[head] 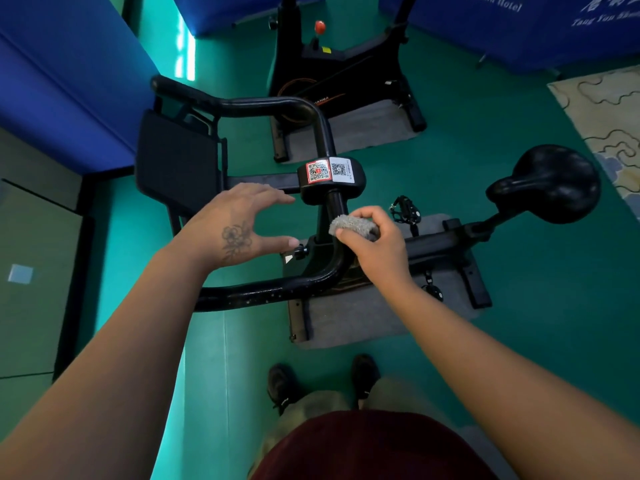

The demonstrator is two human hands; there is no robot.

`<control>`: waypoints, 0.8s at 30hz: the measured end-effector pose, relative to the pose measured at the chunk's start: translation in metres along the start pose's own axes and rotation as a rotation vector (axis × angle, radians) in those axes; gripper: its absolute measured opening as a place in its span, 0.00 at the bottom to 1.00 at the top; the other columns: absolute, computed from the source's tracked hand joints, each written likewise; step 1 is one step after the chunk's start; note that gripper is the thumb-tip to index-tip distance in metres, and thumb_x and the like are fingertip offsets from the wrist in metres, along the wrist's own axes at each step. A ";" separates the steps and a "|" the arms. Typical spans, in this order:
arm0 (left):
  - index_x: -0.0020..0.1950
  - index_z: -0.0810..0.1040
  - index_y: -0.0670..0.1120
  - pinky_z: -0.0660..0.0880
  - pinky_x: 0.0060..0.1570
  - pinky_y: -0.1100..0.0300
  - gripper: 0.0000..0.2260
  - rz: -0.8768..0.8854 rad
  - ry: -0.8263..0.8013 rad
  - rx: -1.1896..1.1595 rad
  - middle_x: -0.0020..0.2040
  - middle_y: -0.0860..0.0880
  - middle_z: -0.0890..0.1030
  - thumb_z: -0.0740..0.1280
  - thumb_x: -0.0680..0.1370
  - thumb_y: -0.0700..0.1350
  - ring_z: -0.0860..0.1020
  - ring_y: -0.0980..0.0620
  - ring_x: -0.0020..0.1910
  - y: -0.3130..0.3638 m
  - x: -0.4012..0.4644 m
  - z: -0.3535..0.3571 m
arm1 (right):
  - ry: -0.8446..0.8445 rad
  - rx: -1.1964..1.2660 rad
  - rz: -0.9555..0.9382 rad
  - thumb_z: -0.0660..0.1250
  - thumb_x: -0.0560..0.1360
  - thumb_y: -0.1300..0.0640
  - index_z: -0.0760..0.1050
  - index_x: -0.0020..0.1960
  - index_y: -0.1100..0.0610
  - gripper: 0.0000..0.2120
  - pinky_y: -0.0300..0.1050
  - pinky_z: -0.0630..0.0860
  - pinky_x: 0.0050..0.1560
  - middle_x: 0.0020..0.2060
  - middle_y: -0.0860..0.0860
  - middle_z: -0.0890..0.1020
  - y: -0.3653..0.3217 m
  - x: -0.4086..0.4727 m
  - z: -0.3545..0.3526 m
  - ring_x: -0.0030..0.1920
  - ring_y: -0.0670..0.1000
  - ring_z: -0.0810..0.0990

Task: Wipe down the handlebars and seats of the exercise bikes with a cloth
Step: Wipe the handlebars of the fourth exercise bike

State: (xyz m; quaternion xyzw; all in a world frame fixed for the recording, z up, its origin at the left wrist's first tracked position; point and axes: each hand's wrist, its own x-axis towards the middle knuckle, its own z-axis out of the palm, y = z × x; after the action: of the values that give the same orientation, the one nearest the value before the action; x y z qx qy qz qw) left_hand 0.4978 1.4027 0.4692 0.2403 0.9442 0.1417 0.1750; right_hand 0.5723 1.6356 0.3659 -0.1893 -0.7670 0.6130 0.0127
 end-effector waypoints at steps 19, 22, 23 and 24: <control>0.80 0.67 0.59 0.63 0.79 0.43 0.38 0.067 -0.046 0.034 0.79 0.53 0.69 0.65 0.74 0.74 0.63 0.50 0.79 -0.006 0.007 -0.001 | 0.119 0.043 0.058 0.75 0.70 0.41 0.74 0.50 0.40 0.13 0.50 0.78 0.47 0.53 0.51 0.80 0.004 -0.029 0.013 0.48 0.51 0.81; 0.79 0.68 0.59 0.64 0.78 0.44 0.36 0.089 -0.035 -0.017 0.79 0.55 0.69 0.67 0.75 0.73 0.62 0.53 0.80 -0.009 0.006 -0.004 | 0.134 0.089 0.097 0.76 0.72 0.46 0.75 0.50 0.43 0.12 0.48 0.77 0.46 0.50 0.50 0.82 0.002 -0.024 0.015 0.45 0.49 0.80; 0.79 0.69 0.60 0.64 0.78 0.46 0.35 0.096 -0.022 -0.040 0.78 0.56 0.69 0.67 0.75 0.72 0.63 0.54 0.79 -0.010 0.005 -0.005 | 0.133 0.113 0.105 0.77 0.73 0.48 0.76 0.50 0.44 0.11 0.46 0.76 0.45 0.49 0.49 0.82 0.002 -0.025 0.015 0.43 0.47 0.80; 0.79 0.69 0.60 0.64 0.78 0.47 0.34 0.104 -0.012 -0.056 0.78 0.56 0.69 0.67 0.75 0.71 0.63 0.54 0.79 -0.012 0.004 -0.006 | 0.132 0.129 0.109 0.77 0.75 0.51 0.76 0.51 0.45 0.11 0.44 0.76 0.44 0.47 0.47 0.82 0.002 -0.028 0.015 0.42 0.44 0.79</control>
State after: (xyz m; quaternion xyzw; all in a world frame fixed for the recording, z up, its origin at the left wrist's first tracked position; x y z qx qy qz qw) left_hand 0.4877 1.3932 0.4694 0.2847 0.9250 0.1756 0.1799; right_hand 0.5950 1.6137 0.3666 -0.2693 -0.7121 0.6470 0.0421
